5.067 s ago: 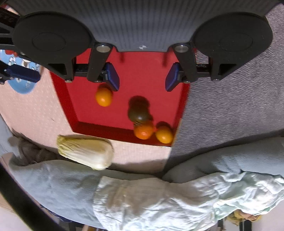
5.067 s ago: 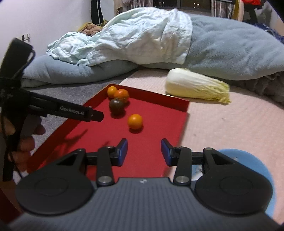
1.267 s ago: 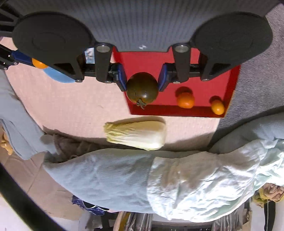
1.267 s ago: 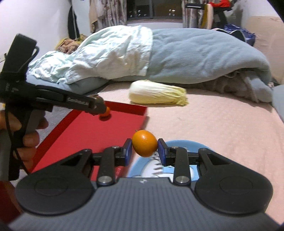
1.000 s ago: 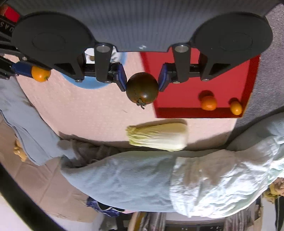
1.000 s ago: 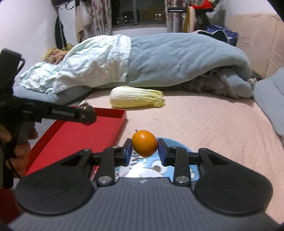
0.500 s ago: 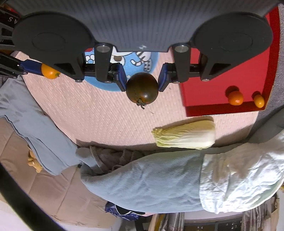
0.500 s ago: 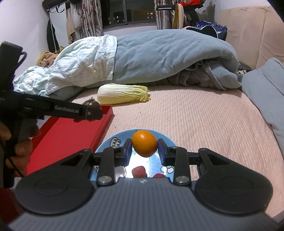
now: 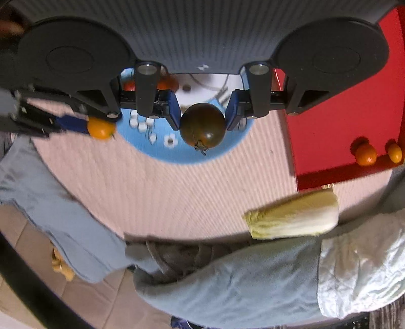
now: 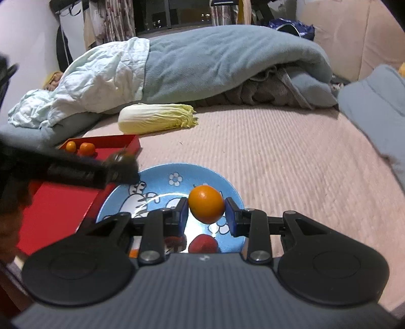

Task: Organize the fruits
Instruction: 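Carry the orange tomato and dark tomato toward the blue plate, then open the left gripper to drop the dark tomato while the right gripper releases the orange tomato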

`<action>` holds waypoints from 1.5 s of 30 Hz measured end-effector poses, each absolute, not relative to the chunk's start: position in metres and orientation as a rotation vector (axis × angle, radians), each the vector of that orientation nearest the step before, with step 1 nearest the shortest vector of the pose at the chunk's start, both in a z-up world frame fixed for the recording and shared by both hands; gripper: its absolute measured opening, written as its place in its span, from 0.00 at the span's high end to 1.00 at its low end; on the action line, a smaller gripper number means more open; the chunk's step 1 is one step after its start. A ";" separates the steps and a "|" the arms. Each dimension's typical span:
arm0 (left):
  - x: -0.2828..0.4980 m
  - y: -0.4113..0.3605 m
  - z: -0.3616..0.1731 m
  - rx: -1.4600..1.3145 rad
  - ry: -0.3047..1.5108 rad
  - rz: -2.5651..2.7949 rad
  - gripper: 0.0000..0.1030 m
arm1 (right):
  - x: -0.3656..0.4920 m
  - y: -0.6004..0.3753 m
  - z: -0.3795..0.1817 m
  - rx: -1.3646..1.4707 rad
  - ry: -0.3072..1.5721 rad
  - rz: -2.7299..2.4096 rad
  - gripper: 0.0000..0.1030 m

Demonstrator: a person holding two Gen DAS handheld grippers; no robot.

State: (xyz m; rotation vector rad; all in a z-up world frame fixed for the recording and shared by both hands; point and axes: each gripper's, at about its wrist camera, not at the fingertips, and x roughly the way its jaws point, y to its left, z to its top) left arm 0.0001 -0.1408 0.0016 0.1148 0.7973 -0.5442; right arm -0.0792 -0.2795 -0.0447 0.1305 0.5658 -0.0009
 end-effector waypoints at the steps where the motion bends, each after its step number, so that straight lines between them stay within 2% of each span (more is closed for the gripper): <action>1: -0.001 -0.142 -0.002 0.124 0.807 -0.547 0.57 | -0.075 -0.281 -0.048 0.129 0.568 0.001 0.66; 14: 0.003 -0.134 -0.046 0.180 0.928 -0.525 0.57 | -0.031 -0.279 -0.067 0.081 0.560 0.071 0.66; 45: 0.015 -0.131 -0.044 0.163 0.895 -0.507 0.57 | -0.022 -0.278 -0.086 0.039 0.609 0.038 0.66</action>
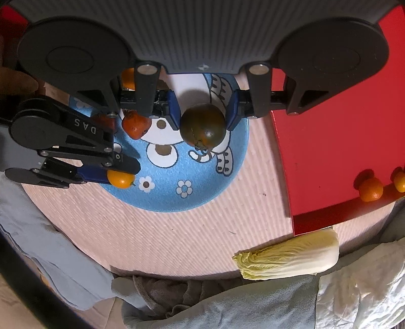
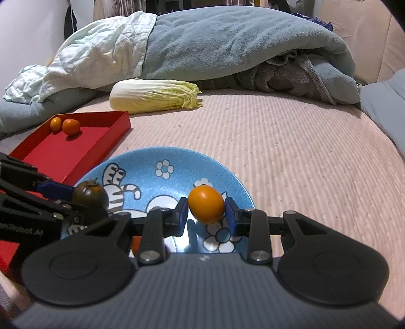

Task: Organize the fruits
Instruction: 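Open the left gripper to drop the dark tomato while the right gripper releases the orange tomato, then move both open grippers back over the red tray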

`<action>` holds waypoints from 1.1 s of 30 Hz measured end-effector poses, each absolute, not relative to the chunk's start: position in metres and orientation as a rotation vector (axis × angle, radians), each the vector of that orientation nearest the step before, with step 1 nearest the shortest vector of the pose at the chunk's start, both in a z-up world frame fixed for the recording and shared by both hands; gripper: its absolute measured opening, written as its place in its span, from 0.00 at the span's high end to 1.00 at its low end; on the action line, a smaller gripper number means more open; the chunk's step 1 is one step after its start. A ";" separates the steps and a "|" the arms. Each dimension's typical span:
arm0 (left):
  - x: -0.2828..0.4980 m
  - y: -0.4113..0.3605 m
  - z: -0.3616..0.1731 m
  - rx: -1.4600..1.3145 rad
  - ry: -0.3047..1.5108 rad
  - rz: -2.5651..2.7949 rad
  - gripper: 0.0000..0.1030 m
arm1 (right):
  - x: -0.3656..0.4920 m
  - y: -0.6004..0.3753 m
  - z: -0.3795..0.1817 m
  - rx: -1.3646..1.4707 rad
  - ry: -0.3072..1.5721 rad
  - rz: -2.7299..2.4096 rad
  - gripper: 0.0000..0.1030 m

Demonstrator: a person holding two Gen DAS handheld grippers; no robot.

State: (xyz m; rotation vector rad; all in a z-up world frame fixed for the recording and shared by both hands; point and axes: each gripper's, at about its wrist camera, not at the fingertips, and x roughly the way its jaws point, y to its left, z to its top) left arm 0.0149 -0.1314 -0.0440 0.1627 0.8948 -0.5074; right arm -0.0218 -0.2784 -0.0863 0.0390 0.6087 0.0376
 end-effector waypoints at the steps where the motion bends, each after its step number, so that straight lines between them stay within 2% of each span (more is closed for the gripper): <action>1: 0.015 -0.132 -0.044 0.169 0.892 -0.506 0.57 | -0.022 -0.278 -0.086 0.039 0.608 0.037 0.66; 14: 0.010 -0.133 -0.044 0.204 0.883 -0.521 0.56 | -0.026 -0.283 -0.086 0.044 0.604 0.035 0.66; 16: 0.009 -0.131 -0.042 0.205 0.878 -0.524 0.55 | -0.027 -0.283 -0.086 0.048 0.603 0.035 0.62; 19: 0.005 -0.127 -0.035 0.199 0.857 -0.535 0.43 | -0.029 -0.284 -0.085 0.059 0.592 0.046 0.52; 21: 0.002 -0.125 -0.031 0.200 0.838 -0.537 0.40 | -0.030 -0.283 -0.085 0.052 0.586 0.047 0.51; 33: -0.002 -0.098 -0.012 0.168 0.797 -0.493 0.40 | -0.045 -0.294 -0.077 0.102 0.526 0.011 0.51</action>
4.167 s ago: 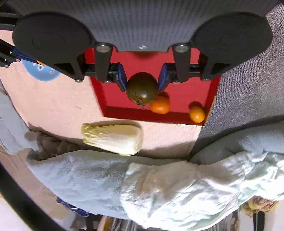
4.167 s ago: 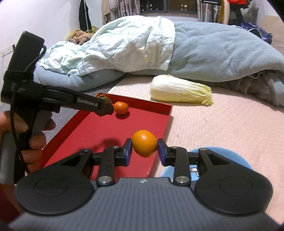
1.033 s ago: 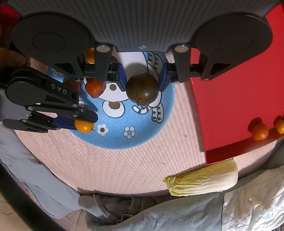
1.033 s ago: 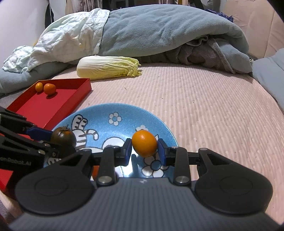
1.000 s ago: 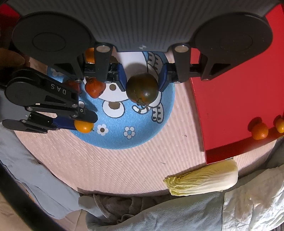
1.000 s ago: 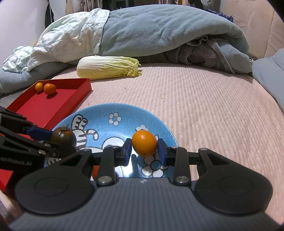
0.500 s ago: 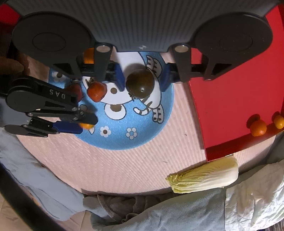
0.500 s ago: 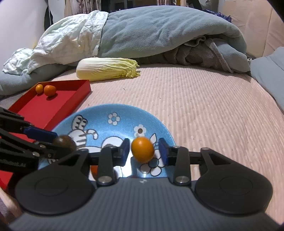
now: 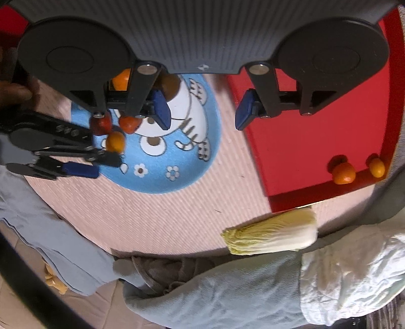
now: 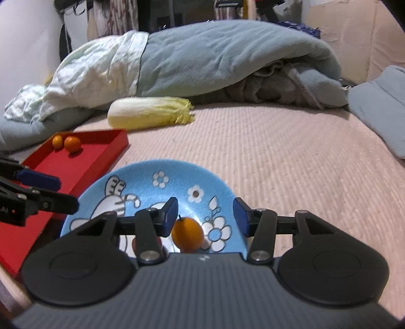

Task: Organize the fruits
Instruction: 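Move both open grippers back over the red tray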

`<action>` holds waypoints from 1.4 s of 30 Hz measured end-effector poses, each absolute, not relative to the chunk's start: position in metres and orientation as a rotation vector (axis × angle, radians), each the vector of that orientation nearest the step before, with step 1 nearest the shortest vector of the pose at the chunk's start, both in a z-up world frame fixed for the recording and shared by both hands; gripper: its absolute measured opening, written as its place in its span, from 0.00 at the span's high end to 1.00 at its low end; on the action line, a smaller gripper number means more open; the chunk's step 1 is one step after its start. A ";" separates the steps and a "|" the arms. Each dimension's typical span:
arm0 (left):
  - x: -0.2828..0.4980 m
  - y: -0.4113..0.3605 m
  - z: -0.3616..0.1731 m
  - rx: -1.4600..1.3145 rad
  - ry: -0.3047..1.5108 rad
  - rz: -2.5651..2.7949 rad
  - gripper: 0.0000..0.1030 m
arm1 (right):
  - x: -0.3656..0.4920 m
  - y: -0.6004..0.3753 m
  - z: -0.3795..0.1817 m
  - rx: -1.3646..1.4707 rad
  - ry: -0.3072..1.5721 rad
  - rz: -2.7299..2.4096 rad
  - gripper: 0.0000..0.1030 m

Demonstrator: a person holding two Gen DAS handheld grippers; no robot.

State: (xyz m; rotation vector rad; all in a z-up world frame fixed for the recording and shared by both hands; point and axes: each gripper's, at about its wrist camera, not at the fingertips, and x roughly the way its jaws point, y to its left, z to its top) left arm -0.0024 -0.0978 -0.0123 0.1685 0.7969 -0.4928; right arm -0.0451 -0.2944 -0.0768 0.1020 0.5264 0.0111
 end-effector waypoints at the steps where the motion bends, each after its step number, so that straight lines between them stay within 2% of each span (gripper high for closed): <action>1: -0.002 -0.094 -0.011 0.165 0.795 -0.480 0.40 | -0.048 -0.298 -0.075 0.116 0.513 0.007 0.51; 12: 0.005 -0.041 -0.004 0.118 0.780 -0.354 0.40 | -0.071 -0.307 -0.056 0.139 0.448 -0.035 0.51; 22: 0.019 0.019 0.014 0.070 0.776 -0.255 0.40 | -0.063 -0.243 -0.046 0.101 0.485 0.098 0.50; 31: 0.061 0.066 0.034 0.171 0.732 -0.239 0.40 | -0.022 -0.162 -0.025 0.051 0.502 0.270 0.50; 42: 0.114 0.088 -0.007 0.049 0.847 -0.224 0.42 | 0.059 -0.092 -0.035 -0.043 0.594 0.327 0.50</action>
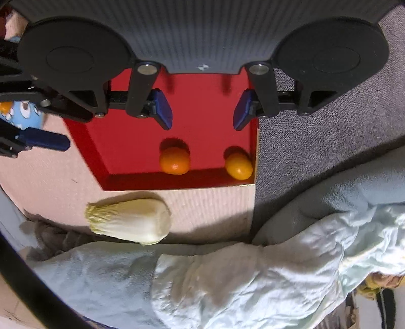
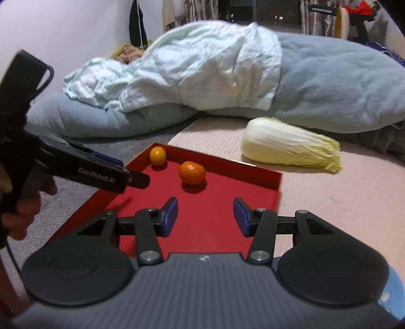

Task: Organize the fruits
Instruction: 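Move both open grippers back over the red tray, then grasp the yellow cherry tomato with the left gripper while the right gripper grasps the mandarin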

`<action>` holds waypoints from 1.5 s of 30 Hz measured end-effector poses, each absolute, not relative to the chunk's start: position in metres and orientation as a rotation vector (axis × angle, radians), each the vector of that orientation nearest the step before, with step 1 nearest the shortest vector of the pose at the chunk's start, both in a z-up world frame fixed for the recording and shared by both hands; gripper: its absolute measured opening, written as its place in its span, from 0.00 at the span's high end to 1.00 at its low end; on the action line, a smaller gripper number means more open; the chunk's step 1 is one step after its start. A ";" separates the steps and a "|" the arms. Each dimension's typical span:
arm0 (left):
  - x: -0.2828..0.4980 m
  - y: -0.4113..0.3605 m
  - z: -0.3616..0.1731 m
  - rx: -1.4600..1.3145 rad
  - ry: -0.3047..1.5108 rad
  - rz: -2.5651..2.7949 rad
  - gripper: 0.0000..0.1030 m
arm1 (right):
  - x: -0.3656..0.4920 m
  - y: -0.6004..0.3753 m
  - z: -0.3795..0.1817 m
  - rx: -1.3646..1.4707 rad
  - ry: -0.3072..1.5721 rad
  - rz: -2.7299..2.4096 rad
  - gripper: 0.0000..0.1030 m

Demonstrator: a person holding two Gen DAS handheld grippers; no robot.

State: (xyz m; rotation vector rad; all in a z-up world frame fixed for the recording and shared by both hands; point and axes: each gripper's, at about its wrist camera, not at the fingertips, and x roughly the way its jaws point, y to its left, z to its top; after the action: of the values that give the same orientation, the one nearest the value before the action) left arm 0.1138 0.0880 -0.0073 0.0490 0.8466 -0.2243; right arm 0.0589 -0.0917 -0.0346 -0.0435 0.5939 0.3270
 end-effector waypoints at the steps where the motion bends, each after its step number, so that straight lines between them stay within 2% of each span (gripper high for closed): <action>1: 0.119 0.090 -0.011 0.027 0.859 -0.220 0.43 | 0.064 -0.088 -0.038 -0.047 0.606 0.330 0.50; 9: 0.156 0.096 -0.029 -0.032 0.883 -0.169 0.45 | 0.104 -0.074 -0.063 -0.039 0.709 0.354 0.50; 18: 0.195 0.100 -0.038 -0.078 0.886 -0.155 0.49 | 0.131 -0.058 -0.071 -0.060 0.718 0.380 0.50; 20: 0.198 0.098 -0.039 -0.077 0.880 -0.159 0.52 | 0.136 -0.055 -0.071 -0.063 0.718 0.380 0.50; 22: 0.201 0.100 -0.039 -0.092 0.880 -0.164 0.63 | 0.139 -0.052 -0.070 -0.066 0.714 0.380 0.50; 26: 0.199 0.107 -0.038 -0.119 0.887 -0.169 0.69 | 0.150 -0.045 -0.069 -0.087 0.709 0.361 0.50; 33: 0.204 0.105 -0.039 -0.135 0.907 -0.161 0.67 | 0.174 -0.030 -0.073 -0.133 0.725 0.316 0.52; 35: 0.205 0.105 -0.038 -0.146 0.909 -0.157 0.62 | 0.180 -0.027 -0.075 -0.151 0.729 0.303 0.52; 37: 0.207 0.105 -0.039 -0.152 0.911 -0.157 0.60 | 0.183 -0.028 -0.076 -0.149 0.730 0.305 0.58; 41: 0.214 0.102 -0.039 -0.151 0.904 -0.151 0.60 | 0.176 -0.034 -0.076 -0.142 0.730 0.300 0.57; 44: 0.215 0.099 -0.042 -0.133 0.886 -0.138 0.70 | 0.166 -0.044 -0.075 -0.097 0.741 0.297 0.58; 45: 0.215 0.099 -0.042 -0.131 0.883 -0.131 0.78 | 0.161 -0.047 -0.074 -0.094 0.740 0.296 0.58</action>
State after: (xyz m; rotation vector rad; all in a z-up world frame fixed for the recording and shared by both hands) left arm 0.2150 0.0992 -0.0425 -0.1307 0.8826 -0.1310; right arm 0.1607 -0.0473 -0.0745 -0.0939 0.7399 0.2959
